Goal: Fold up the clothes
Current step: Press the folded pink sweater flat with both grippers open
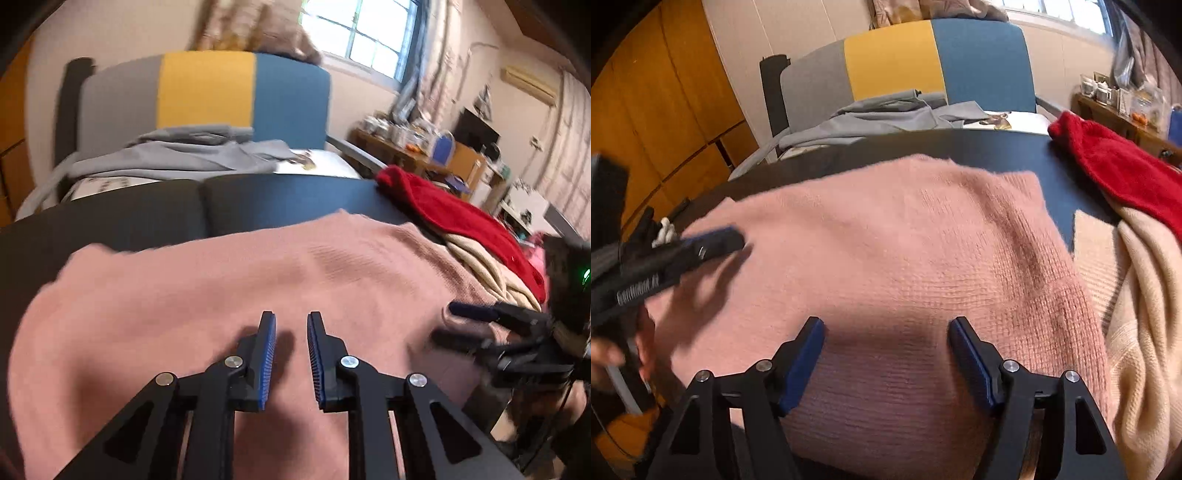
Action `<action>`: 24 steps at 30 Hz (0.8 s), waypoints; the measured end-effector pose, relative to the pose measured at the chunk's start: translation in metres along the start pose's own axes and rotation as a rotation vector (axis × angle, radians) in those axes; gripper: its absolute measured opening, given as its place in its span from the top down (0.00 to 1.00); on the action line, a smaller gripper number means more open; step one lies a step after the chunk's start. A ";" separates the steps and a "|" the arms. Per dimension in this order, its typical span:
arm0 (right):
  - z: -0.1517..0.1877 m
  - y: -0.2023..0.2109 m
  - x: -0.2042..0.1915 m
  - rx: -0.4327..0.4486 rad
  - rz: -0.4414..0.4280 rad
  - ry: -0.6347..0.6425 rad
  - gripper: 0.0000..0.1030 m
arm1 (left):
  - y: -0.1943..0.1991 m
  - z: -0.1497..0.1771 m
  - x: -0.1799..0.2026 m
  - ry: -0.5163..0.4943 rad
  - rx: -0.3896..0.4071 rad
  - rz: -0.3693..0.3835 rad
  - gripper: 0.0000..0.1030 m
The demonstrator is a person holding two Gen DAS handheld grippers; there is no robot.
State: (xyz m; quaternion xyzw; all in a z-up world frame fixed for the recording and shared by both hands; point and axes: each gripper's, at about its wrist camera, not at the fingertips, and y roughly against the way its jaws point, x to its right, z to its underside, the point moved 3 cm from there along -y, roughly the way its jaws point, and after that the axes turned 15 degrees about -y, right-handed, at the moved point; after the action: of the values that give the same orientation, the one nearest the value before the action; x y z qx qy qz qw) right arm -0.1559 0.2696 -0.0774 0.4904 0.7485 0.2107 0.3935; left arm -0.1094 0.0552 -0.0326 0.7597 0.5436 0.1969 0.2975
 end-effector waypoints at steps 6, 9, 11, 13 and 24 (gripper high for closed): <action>0.002 -0.008 -0.048 -0.017 -0.025 0.108 0.28 | 0.021 0.047 -0.048 0.109 -0.046 -0.105 0.83; 0.023 -0.030 -0.059 -0.102 0.023 0.142 0.26 | 0.034 0.070 -0.063 0.156 -0.060 -0.145 0.82; 0.032 -0.034 -0.059 -0.108 0.049 0.149 0.25 | 0.039 0.088 -0.073 0.200 -0.069 -0.145 0.81; 0.039 -0.034 -0.060 -0.101 0.066 0.156 0.22 | 0.046 0.103 -0.078 0.219 -0.064 -0.144 0.81; 0.056 -0.018 -0.052 -0.075 -0.001 0.147 0.19 | 0.071 0.125 -0.078 0.215 -0.064 -0.147 0.80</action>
State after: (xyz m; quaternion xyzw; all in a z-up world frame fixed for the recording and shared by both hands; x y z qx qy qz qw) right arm -0.1110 0.2113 -0.1041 0.4581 0.7672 0.2738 0.3559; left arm -0.0069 -0.0646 -0.0770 0.6823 0.6201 0.2722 0.2753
